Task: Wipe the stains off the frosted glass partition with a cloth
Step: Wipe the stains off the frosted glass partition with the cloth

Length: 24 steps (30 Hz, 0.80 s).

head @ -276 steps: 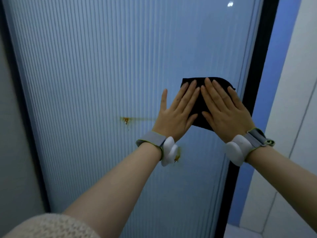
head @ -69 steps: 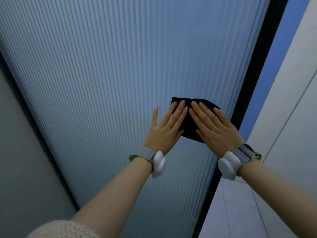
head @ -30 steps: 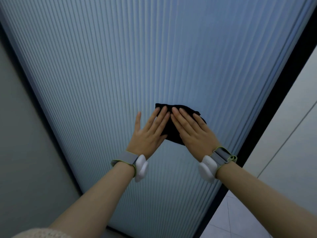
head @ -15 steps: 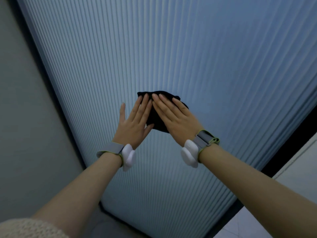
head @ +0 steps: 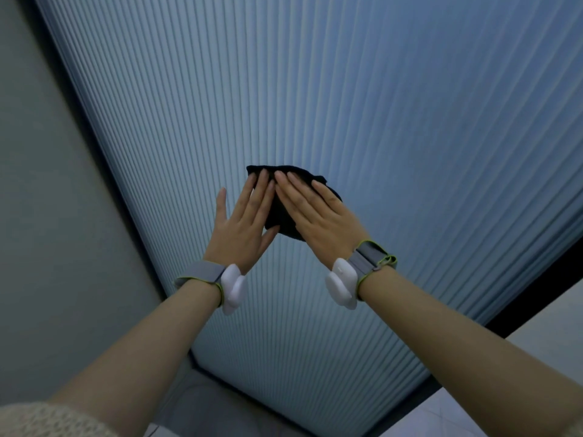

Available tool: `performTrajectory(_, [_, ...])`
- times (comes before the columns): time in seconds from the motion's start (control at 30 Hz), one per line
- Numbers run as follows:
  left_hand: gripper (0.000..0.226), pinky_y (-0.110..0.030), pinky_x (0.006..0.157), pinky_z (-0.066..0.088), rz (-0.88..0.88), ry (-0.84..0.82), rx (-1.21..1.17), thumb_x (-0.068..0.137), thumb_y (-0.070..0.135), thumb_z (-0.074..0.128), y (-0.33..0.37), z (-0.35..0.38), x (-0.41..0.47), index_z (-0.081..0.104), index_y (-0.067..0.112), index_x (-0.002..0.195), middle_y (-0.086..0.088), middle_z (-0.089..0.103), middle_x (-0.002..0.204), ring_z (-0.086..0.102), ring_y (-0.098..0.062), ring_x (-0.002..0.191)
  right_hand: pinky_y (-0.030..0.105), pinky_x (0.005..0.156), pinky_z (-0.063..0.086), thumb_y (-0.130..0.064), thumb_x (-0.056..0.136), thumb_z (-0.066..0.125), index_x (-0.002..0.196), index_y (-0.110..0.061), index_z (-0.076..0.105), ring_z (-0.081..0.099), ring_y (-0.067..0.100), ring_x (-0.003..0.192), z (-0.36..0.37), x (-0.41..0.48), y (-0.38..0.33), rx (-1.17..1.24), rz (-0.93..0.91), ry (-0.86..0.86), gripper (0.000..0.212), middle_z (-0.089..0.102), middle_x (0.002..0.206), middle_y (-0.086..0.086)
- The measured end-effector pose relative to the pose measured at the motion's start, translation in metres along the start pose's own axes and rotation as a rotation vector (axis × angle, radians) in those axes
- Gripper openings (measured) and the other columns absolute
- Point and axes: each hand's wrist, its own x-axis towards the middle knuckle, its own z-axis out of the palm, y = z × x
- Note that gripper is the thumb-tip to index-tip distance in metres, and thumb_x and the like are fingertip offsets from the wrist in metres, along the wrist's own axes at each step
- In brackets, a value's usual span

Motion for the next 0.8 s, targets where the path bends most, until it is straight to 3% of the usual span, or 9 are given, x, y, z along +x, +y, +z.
performTrajectory(0.13, [0.064,-0.061,0.103,0.029,0.025,-0.025,0.01,0.092,0.045,0.027,0.01,0.012,-0.014,0.019,0.005,0.141,-0.011,0.033,0.148,0.02,-0.026,0.135,0.032,0.114,0.009,-0.033,0.09,0.048,0.141,-0.014,0.028,0.031,0.01,0.136,0.01,-0.019,-0.01,-0.018,0.017,-0.034,0.058,0.035,0.148,-0.008])
performTrajectory(0.2, [0.064,-0.061,0.102,0.03,0.044,-0.033,0.011,0.092,0.045,0.026,0.014,0.018,-0.023,0.018,0.006,0.142,-0.008,0.029,0.148,0.021,-0.025,0.136,0.032,0.115,0.011,-0.037,0.088,0.051,0.14,-0.015,0.03,0.032,0.009,0.136,0.015,-0.029,-0.018,-0.033,0.025,-0.054,0.06,0.036,0.147,-0.009])
performTrajectory(0.37, [0.066,-0.058,0.102,0.034,0.068,-0.033,0.037,0.091,0.047,0.028,0.023,0.028,-0.039,0.017,0.009,0.143,-0.002,0.02,0.148,0.021,-0.021,0.136,0.037,0.111,-0.006,-0.032,0.087,0.053,0.14,-0.013,0.031,0.032,0.01,0.136,0.022,-0.048,-0.03,-0.035,0.025,-0.1,0.061,0.036,0.147,-0.009])
performTrajectory(0.8, [0.065,-0.057,0.1,0.037,0.091,-0.067,-0.02,0.09,0.047,0.028,0.072,0.015,-0.042,0.021,0.008,0.141,-0.005,0.034,0.147,0.028,-0.021,0.135,0.038,0.111,-0.007,-0.024,0.087,0.054,0.142,-0.007,0.017,0.021,0.01,0.138,0.022,-0.101,-0.006,-0.125,-0.021,-0.145,0.069,0.02,0.147,-0.016])
